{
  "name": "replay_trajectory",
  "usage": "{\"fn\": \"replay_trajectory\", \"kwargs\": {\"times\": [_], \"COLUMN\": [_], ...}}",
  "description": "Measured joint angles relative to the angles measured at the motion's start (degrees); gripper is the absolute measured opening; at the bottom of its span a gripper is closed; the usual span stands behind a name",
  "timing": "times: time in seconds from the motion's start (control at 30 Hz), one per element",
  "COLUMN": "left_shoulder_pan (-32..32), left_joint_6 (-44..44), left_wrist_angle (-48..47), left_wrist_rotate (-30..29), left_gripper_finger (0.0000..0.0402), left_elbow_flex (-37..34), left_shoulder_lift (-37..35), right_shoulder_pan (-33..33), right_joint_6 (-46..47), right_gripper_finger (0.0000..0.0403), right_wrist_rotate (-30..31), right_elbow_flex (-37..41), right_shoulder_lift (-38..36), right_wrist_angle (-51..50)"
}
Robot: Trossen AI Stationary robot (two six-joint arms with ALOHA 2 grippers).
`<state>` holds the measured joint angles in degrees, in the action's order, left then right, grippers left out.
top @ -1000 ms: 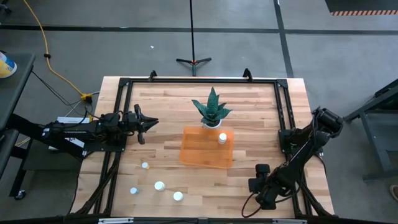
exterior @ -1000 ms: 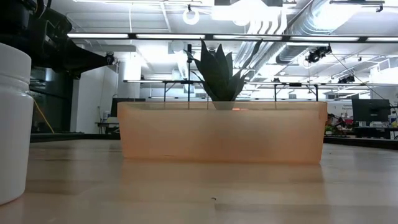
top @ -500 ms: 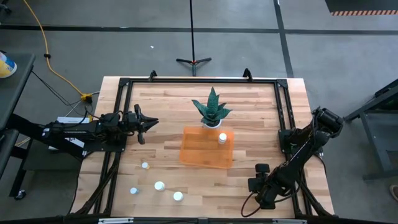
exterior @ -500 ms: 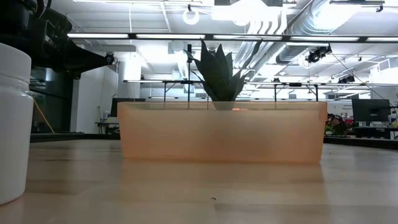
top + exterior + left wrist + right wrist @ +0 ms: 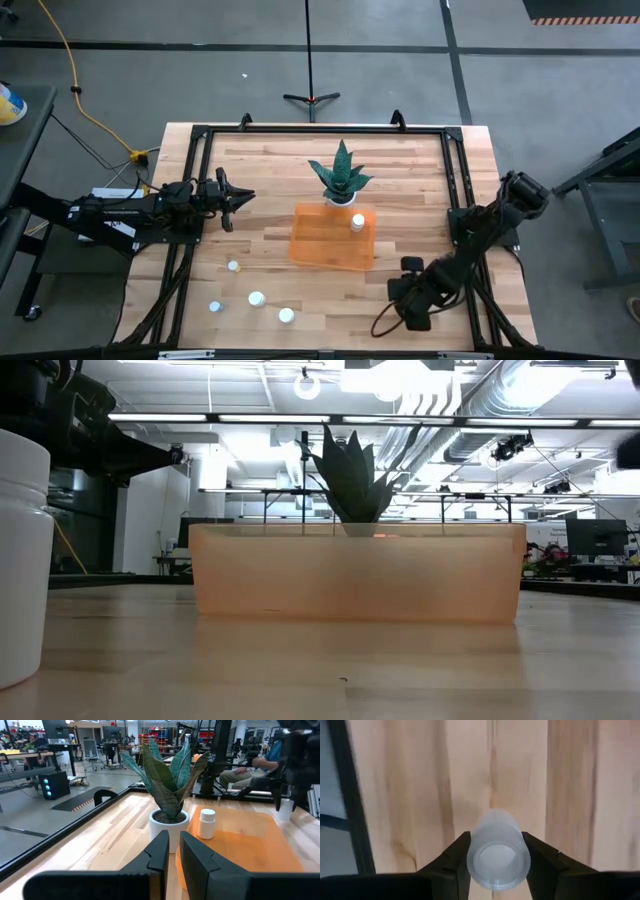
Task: Pick and place pill bottles into a basket
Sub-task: Put the transparent pill bottle into the orange bin
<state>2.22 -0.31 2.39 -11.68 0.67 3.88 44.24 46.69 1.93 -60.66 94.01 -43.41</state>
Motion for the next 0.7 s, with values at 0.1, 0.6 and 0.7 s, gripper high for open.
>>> {"fn": "replay_trajectory", "kwargs": {"times": [0.1,0.6,0.7], "left_shoulder_pan": [0.0,0.0,0.0], "left_joint_6": [0.0,0.0,0.0], "left_wrist_angle": [0.0,0.0,0.0], "left_wrist_rotate": [0.0,0.0,0.0], "left_gripper_finger": [0.0083,0.0083,0.0083], "left_elbow_flex": [0.0,0.0,0.0], "left_shoulder_lift": [0.0,0.0,0.0], "right_shoulder_pan": [-1.8,-20.4,-25.1], "right_joint_6": [-8.0,-43.3,-46.9], "right_gripper_finger": [0.0136,0.0135,0.0135], "right_wrist_rotate": [5.0,13.4,9.5], "right_elbow_flex": [-4.8,-13.4,-12.9], "right_shoulder_lift": [0.0,0.0,0.0], "right_wrist_angle": [-4.1,-5.3,-2.8]}}
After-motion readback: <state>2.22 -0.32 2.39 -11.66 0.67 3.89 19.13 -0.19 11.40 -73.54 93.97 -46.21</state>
